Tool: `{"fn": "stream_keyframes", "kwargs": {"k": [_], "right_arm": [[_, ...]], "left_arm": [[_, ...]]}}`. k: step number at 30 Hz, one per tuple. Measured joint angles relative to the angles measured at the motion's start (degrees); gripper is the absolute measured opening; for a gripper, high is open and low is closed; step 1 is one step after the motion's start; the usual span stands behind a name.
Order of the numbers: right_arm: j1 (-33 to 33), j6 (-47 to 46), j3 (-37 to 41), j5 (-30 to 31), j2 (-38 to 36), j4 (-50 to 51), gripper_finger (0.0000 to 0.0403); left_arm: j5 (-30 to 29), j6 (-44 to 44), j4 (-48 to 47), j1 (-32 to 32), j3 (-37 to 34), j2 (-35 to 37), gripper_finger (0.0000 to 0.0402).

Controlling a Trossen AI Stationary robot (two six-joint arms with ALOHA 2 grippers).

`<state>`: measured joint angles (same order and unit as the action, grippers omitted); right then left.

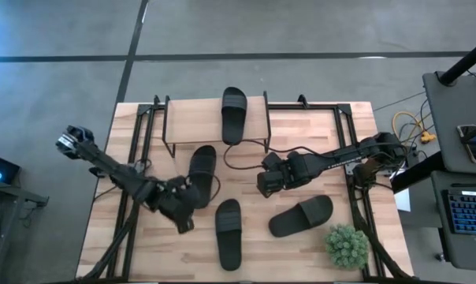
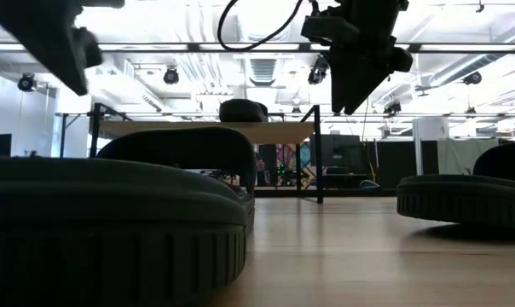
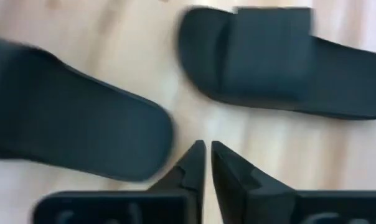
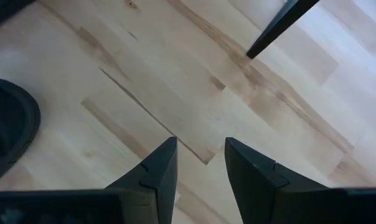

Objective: Pick and place slides into the shelf
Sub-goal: Put the left big black slide under the shelf

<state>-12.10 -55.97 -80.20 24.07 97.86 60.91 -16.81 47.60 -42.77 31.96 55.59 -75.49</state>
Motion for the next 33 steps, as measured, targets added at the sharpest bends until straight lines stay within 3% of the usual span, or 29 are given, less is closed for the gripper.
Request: {"fn": "stream_keyframes", "kwargs": {"k": [8,14,20,26,33], "right_arm": [[0.0,3.24,0.07,0.95,0.0,-0.16,0.0125],[0.0,5.27,0.07,1.52,0.0,-0.14,0.0125],[-0.02,6.76,0.07,1.52,0.0,0.06,0.0125],[-0.49,6.96,0.07,1.53,0.01,0.13,0.0125],[-1.03,6.55,0.08,1.58,0.02,0.1,0.0125]], "left_arm": [[0.0,19.89,2.2,4.75,-0.54,-8.14,0.001],[-0.38,28.93,6.89,4.91,-0.09,-15.38,0.001],[-5.39,38.23,5.93,4.82,-0.68,-18.43,0.001],[-10.02,40.41,4.25,2.55,-1.78,-18.88,0.001],[-12.07,32.85,4.28,-3.53,-2.73,-18.88,0.001]]}}
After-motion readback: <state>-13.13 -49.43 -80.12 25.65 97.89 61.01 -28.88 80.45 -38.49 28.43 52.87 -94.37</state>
